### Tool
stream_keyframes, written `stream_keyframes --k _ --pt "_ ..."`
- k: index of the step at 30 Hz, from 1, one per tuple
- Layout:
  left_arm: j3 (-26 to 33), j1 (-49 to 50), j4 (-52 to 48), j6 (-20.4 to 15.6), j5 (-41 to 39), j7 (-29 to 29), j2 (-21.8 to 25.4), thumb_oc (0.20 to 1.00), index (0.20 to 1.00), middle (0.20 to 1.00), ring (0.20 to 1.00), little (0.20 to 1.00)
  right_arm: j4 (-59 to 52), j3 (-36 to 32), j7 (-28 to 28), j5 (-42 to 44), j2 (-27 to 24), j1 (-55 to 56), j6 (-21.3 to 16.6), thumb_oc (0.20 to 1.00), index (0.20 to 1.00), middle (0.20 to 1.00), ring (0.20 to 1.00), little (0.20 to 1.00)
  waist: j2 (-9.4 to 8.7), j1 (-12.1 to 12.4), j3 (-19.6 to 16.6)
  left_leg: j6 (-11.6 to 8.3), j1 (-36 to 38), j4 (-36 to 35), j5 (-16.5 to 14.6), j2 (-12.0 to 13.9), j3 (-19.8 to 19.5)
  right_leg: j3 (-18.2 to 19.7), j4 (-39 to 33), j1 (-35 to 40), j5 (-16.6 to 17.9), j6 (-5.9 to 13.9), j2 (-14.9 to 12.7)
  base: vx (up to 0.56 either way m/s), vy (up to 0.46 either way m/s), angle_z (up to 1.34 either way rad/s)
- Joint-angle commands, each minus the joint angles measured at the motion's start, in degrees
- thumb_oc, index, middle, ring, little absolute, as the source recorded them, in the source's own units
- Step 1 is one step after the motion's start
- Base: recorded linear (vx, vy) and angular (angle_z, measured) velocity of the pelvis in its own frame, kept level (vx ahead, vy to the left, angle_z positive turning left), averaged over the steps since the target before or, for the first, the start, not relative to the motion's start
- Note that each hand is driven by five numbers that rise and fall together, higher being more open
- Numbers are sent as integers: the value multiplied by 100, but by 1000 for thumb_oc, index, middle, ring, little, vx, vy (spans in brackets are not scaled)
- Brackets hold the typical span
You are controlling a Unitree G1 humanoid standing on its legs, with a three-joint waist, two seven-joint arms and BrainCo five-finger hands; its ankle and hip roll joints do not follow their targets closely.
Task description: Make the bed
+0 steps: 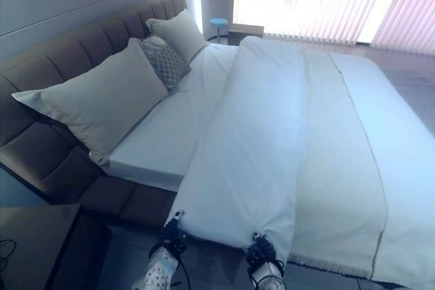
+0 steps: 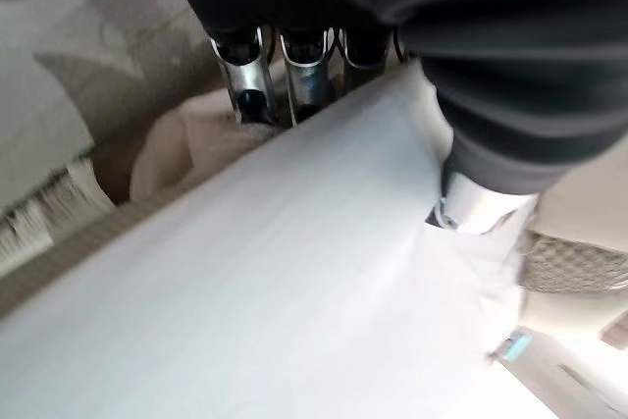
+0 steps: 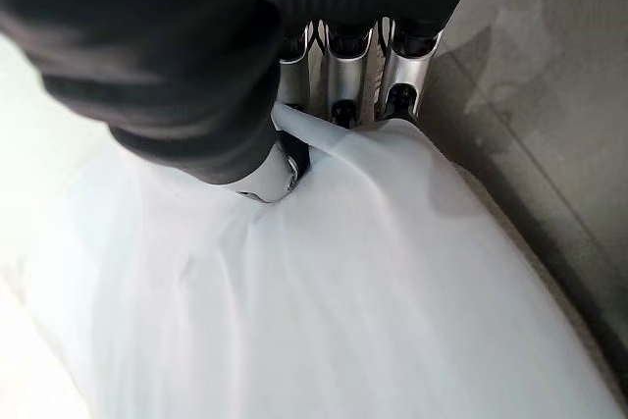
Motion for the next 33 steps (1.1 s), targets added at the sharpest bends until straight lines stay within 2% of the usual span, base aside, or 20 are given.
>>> stream_keyframes --k 1,2,3,5,6,7,8,9,10,11,13,16,17,24,29,30,33 --pt "244 370 353 -234 409 193 749 200 200 200 200 200 655 -497 -128 -381 -754 90 -160 200 200 200 200 200 170 10 107 -62 -377 -396 382 -511 197 97 106 -600 16 198 338 -53 4 13" --pt "244 369 354 -235 409 193 749 200 200 200 200 200 656 -498 -128 -381 -755 88 -160 200 200 200 200 200 170 9 106 -62 -379 -396 382 -511 196 96 108 -603 15 198 338 -194 20 21" --pt "151 122 390 -324 401 203 785 200 200 200 200 200 695 -502 -166 -406 -889 -91 -227 200 200 200 200 200 248 -47 446 -139 -737 -51 424 -490 274 11 520 -966 -111 131 201 -289 6 32" --pt "66 -205 451 -418 515 214 845 200 200 200 200 200 745 -357 -147 -497 -991 -295 -267 200 200 200 200 200 183 -25 839 -353 -1544 1154 142 -507 279 41 937 -1381 -173 49 39 -309 -17 50" --pt "30 -356 508 -453 532 247 885 200 200 200 200 200 794 -250 -136 -581 -1031 -447 -275 200 200 200 200 200 148 42 953 -375 -1826 1444 87 -501 158 121 1046 -1552 -180 40 22 -131 -13 37" --pt "30 -356 508 -453 532 247 885 200 200 200 200 200 794 -251 -136 -580 -1031 -447 -275 200 200 200 200 200 148 43 952 -375 -1828 1445 86 -501 158 121 1047 -1553 -180 40 22 -18 23 8" --pt "82 -563 959 -421 467 333 907 360 360 360 360 360 960 -199 -144 -667 -1051 -615 -231 743 743 743 743 743 137 54 988 -301 -2017 1148 212 -345 5 202 1016 -1678 -162 89 10 75 43 4" --pt "124 -672 1254 -363 429 313 889 1000 1000 1000 1000 1000 1086 -168 -144 -717 -1058 -701 -187 1000 1000 1000 1000 1000 125 64 992 -259 -2074 973 320 -258 -5 265 968 -1680 -147 108 17 121 57 17" --pt "172 -748 1442 -368 348 344 890 1000 1000 1000 1000 1000 1252 -140 -164 -747 -1054 -827 -156 1000 1000 1000 1000 1000 112 94 1027 -247 -2186 855 486 -204 -35 325 933 -1685 -128 114 39 93 32 15" --pt "174 -755 1447 -370 347 341 891 1000 1000 1000 1000 1000 1257 -141 -162 -746 -1055 -834 -157 1000 1000 1000 1000 1000 109 96 1031 -247 -2182 848 490 -205 -33 328 934 -1686 -128 114 39 147 80 -17" --pt "287 -980 1754 -376 78 382 839 1000 1000 1000 1000 1000 1488 -78 -222 -947 -1067 -1080 -91 1000 1000 1000 1000 1000 166 62 1151 -194 -2107 441 713 -156 173 386 877 -1785 -133 101 86 93 124 -30" --pt "300 -1118 1894 -373 151 427 891 1000 1000 1000 1000 1000 1525 -31 -276 -1027 -1092 -1249 -98 1000 1000 1000 1000 1000 181 36 1220 -149 -2182 218 803 -227 229 494 856 -2025 -43 118 61 30 144 -28" --pt "287 -1182 2098 -353 376 435 949 1000 1000 1000 1000 1000 1732 -13 -260 -1066 -1079 -1344 -87 1000 1000 1000 1000 1000 187 38 1236 -123 -2136 107 805 -260 372 606 767 -2065 82 145 49 117 167 -21" --pt "407 -1018 2619 -184 897 321 1062 1000 1000 1000 1000 1000 2350 -86 -84 -1445 -1128 -1362 110 1000 1000 1000 1000 1000 94 101 1241 -67 -2003 128 598 -269 721 948 337 -1892 351 312 22 96 123 -34" --pt "720 -502 2846 -62 1033 63 1150 1000 1000 1000 1000 1000 2694 -355 140 -1898 -1256 -994 325 1000 1000 1000 1000 1000 36 127 1023 3 -1704 102 420 -263 931 1014 244 -1594 379 425 -31 100 74 -34" --pt "751 -347 2964 38 1320 -73 1193 1000 1000 1000 1000 1000 2845 -440 248 -2189 -1343 -837 435 1000 1000 1000 1000 1000 40 125 934 37 -1502 62 357 -294 966 986 288 -1436 336 459 -60 61 37 -24" --pt "816 -172 3117 171 1647 -258 1242 1000 1000 1000 1000 1000 2896 -774 379 -2088 -1439 -586 479 1000 1000 1000 1000 1000 93 57 744 60 -1170 -6 269 -334 974 941 355 -1208 253 495 -104 148 102 -12"
